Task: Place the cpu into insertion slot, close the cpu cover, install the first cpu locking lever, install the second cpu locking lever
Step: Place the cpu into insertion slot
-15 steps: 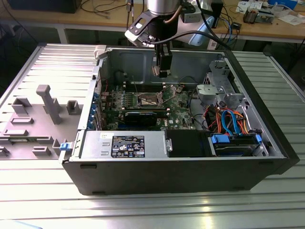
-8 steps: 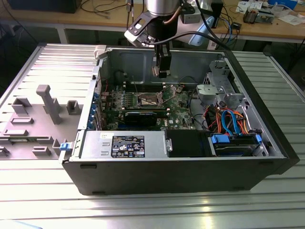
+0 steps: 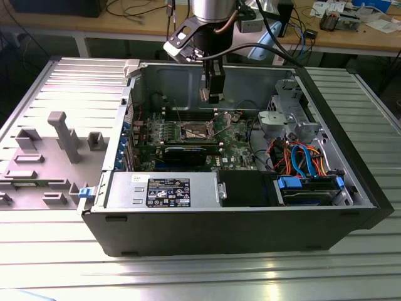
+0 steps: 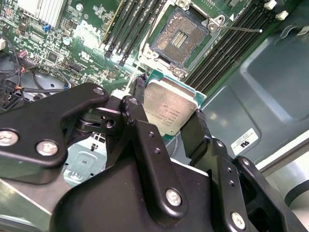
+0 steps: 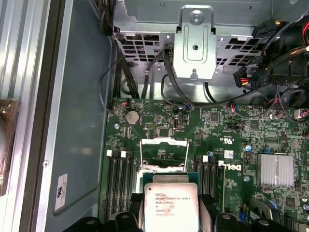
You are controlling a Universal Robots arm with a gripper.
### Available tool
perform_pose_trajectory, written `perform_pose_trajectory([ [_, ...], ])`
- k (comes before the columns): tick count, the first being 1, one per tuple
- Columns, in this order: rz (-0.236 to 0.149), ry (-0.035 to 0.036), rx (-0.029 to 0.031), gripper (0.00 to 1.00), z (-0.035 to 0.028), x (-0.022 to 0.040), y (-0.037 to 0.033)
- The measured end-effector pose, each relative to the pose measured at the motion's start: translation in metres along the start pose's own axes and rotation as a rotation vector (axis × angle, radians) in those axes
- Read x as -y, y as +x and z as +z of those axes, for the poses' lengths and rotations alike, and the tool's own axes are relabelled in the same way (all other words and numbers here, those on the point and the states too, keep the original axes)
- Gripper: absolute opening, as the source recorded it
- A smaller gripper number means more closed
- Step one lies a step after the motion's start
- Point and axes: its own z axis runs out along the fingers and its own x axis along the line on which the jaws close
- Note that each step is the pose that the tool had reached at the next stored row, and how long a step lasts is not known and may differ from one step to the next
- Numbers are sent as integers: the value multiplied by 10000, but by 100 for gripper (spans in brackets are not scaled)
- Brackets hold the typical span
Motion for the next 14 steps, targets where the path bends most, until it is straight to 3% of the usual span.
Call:
perform_pose_trajectory([
  [14, 0, 0, 1, 55, 49, 5, -1],
])
